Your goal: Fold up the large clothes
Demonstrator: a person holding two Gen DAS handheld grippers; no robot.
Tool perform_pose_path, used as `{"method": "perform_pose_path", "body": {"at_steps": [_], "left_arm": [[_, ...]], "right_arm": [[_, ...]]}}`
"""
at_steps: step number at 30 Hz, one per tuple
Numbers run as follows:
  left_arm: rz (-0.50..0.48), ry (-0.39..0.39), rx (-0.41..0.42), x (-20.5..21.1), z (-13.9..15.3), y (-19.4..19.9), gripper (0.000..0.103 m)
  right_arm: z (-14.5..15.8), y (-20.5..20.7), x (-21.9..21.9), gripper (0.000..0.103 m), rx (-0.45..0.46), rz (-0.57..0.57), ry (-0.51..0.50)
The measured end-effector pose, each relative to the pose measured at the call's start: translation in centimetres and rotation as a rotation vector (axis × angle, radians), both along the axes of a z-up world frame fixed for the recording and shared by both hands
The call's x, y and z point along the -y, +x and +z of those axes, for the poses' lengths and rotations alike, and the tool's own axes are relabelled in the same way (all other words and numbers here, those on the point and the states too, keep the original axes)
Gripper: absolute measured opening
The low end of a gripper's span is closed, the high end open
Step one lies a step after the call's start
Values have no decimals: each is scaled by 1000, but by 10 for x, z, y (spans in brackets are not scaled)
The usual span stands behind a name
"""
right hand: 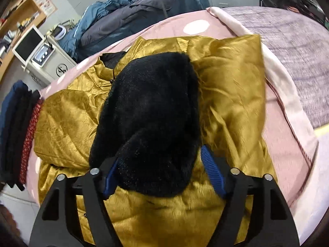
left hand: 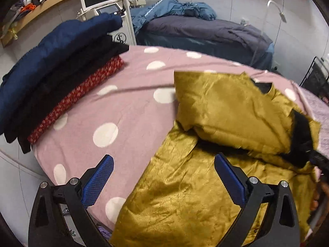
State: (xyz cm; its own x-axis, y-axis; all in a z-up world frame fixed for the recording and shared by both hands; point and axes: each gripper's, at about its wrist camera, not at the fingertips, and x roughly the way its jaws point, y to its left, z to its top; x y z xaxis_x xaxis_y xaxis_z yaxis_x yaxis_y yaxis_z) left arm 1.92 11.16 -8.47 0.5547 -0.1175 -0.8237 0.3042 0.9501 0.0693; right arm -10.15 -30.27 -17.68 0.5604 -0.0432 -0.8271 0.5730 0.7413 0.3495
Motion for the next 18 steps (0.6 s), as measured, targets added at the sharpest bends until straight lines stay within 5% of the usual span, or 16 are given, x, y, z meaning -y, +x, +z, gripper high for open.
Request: {"method": "perform_pose_path", "body": {"at_steps": [11, 15, 18], "left_arm": [[-110, 91, 82, -66, -44, -21, 97], [-219, 6, 95, -97, -37, -24, 97], [-282, -88, -18, -107, -43, -14, 96]], "right_arm": [[18, -95, -17, 84, -37, 24, -219], [13, -131, 4, 84, -56, -21, -171], [3, -159, 16, 84, -37, -49, -66]]}}
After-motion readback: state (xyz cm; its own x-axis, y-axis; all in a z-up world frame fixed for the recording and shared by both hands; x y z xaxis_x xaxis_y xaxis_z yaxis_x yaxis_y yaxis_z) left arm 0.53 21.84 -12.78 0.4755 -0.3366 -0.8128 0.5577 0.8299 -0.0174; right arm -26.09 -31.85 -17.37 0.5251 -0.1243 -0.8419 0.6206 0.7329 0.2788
